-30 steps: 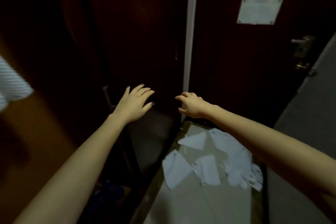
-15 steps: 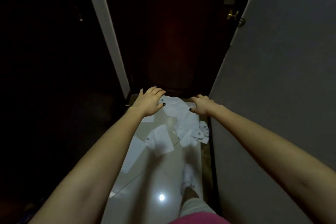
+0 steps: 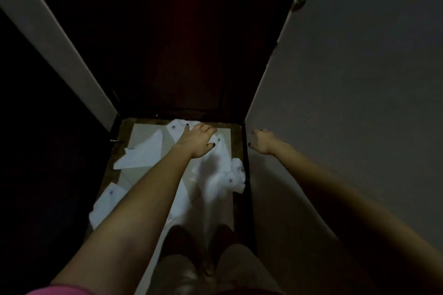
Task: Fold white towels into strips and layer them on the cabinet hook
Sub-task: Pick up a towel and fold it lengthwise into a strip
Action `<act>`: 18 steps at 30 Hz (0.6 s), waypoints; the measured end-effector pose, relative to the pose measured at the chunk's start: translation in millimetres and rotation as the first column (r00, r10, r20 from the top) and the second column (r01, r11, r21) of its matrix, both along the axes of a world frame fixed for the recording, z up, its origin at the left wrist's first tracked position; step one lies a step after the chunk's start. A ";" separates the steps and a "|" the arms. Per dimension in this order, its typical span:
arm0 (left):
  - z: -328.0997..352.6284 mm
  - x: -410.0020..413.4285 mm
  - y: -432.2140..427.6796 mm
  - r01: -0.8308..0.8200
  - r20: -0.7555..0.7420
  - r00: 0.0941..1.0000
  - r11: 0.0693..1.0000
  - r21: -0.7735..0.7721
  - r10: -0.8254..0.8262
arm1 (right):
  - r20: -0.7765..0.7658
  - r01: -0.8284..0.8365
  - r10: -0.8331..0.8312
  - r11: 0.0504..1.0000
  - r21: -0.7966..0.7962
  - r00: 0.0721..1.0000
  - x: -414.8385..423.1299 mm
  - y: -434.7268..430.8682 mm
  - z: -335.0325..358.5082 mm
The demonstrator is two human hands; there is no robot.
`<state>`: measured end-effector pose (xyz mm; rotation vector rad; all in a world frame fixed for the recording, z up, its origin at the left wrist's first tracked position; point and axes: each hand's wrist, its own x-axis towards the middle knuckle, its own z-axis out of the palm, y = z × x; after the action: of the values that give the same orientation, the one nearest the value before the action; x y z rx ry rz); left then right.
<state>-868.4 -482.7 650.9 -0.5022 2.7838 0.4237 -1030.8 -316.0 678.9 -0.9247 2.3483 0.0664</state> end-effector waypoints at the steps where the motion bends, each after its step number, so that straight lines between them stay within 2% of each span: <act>1: -18.7 -8.0 -0.4 0.002 0.006 1.000 1.000 0.018 -0.003 | 0.020 0.017 -0.017 1.000 -0.005 1.000 -6.4 -1.5 -19.4; 5: -110.8 -42.4 -4.4 0.033 0.002 0.999 0.997 0.066 -0.034 | 0.052 0.071 -0.071 0.997 -0.004 0.996 -35.6 -10.5 -110.9; 8: -194.7 -69.5 -15.8 0.104 -0.022 0.994 0.993 0.051 -0.103 | 0.078 0.139 -0.137 0.990 -0.013 0.987 -56.9 -16.4 -190.4; 18: -463.7 -177.0 -38.2 0.191 -0.084 0.979 0.981 0.032 -0.188 | 0.097 0.277 -0.267 0.954 -0.114 0.959 -121.6 -31.1 -470.1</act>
<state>-1045.3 -520.8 187.2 -0.2123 2.8600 0.4641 -1152.4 -347.1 208.8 -0.6391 2.4023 -0.2305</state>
